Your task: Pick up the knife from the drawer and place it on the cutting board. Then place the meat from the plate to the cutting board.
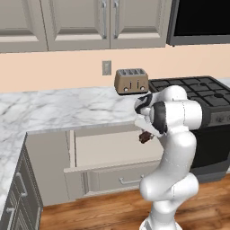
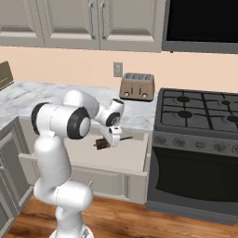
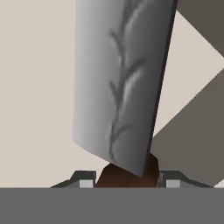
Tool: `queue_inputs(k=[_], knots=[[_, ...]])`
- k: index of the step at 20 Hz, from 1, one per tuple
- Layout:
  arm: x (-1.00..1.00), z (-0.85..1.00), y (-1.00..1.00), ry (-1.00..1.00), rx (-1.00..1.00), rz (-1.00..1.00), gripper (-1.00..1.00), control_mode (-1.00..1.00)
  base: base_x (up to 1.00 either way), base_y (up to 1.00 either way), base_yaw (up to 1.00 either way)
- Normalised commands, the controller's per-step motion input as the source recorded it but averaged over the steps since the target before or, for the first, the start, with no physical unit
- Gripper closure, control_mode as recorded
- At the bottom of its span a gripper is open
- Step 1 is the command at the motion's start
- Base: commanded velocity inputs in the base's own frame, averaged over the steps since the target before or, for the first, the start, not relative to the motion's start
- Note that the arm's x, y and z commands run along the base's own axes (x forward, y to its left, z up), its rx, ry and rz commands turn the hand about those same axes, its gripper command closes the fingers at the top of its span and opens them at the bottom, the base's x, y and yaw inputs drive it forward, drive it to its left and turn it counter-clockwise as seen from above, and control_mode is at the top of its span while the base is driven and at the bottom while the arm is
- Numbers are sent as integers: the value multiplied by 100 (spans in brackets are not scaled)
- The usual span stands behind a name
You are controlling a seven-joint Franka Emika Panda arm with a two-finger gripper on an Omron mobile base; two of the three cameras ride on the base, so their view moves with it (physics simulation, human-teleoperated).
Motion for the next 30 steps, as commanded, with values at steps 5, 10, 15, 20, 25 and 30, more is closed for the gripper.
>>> queue_inputs(k=[5,10,15,20,25,30], knots=[[-44,91,-5,0,-14,-20,100,-100,0,0,0],[-53,90,-2,-2,-17,6,100,-100,0,0,0],[-33,45,0,-1,-17,34,100,-100,0,0,0],[-15,33,-1,0,-12,43,100,-100,0,0,0],[-20,8,-6,0,-4,43,100,-100,0,0,0],[-27,9,-15,0,0,43,100,-100,0,0,0]])
